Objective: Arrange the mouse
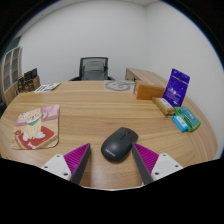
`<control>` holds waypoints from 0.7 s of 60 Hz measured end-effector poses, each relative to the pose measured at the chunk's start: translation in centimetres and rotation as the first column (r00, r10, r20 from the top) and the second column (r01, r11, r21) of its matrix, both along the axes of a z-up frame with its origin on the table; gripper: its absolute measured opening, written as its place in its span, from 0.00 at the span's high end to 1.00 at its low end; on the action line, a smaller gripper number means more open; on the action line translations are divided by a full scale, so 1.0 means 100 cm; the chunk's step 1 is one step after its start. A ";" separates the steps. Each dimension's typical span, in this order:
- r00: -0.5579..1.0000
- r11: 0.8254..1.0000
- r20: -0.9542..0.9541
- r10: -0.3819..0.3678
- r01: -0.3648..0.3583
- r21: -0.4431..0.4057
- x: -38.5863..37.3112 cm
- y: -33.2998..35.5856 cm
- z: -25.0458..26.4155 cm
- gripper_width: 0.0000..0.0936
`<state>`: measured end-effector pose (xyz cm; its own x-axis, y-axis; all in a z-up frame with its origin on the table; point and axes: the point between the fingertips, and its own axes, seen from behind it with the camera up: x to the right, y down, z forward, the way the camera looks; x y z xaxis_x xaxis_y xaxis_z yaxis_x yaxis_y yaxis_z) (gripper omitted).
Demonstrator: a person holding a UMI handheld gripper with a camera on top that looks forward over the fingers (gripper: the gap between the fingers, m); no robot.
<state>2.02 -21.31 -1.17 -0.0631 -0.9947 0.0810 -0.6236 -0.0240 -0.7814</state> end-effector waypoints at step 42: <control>0.998 0.998 0.010 0.056 -0.057 0.017 0.076 0.008 -0.003 0.34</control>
<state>9.64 -20.53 -1.50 -0.0075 -0.9980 0.0635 -0.6140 -0.0455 -0.7880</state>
